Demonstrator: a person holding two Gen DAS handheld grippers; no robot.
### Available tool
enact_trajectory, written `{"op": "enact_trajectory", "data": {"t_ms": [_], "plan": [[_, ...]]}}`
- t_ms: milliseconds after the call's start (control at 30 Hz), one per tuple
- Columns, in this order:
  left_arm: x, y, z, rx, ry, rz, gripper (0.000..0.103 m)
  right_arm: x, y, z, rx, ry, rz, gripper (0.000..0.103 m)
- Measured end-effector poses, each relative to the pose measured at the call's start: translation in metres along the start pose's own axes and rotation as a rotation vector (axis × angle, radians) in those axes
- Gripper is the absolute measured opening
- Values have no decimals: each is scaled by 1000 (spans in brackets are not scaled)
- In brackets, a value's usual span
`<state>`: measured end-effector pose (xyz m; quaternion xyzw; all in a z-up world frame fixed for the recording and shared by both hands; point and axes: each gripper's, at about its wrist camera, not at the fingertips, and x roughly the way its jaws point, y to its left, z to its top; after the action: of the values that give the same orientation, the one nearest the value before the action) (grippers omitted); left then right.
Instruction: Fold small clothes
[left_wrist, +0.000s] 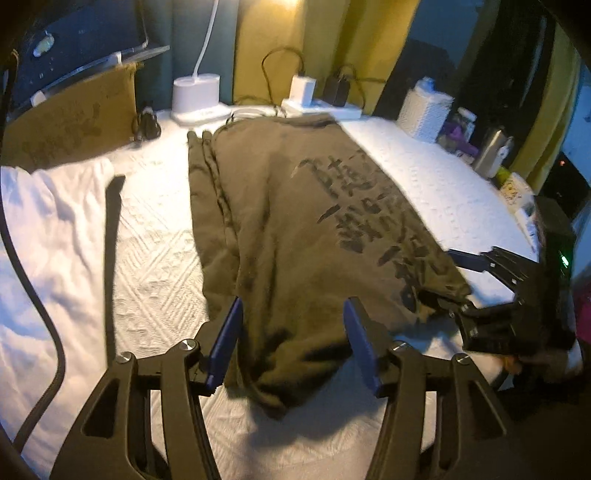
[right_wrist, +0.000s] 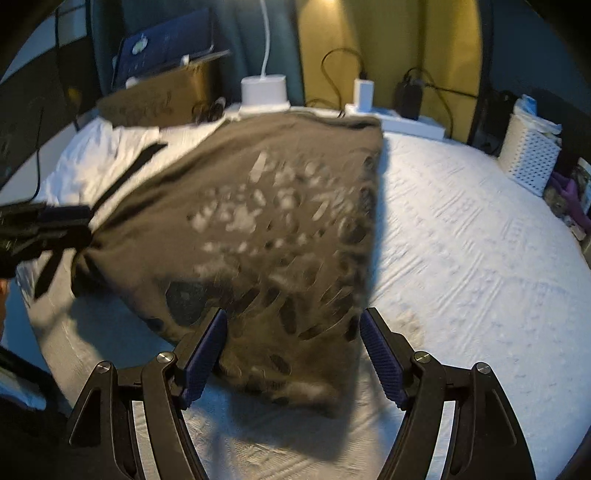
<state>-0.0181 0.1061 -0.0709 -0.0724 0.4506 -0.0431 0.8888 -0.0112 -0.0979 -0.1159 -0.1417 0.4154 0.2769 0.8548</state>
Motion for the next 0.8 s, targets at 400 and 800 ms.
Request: {"op": "enact_trajectory", "data": {"t_ms": [400,800], "plan": [[10,23,-22,-6,65,75,58,-9,-22,-17,18,-6,10,84],[-7,17,21,-5,-33,58,58,-32,-64,2,88,-27,-17,85]]}}
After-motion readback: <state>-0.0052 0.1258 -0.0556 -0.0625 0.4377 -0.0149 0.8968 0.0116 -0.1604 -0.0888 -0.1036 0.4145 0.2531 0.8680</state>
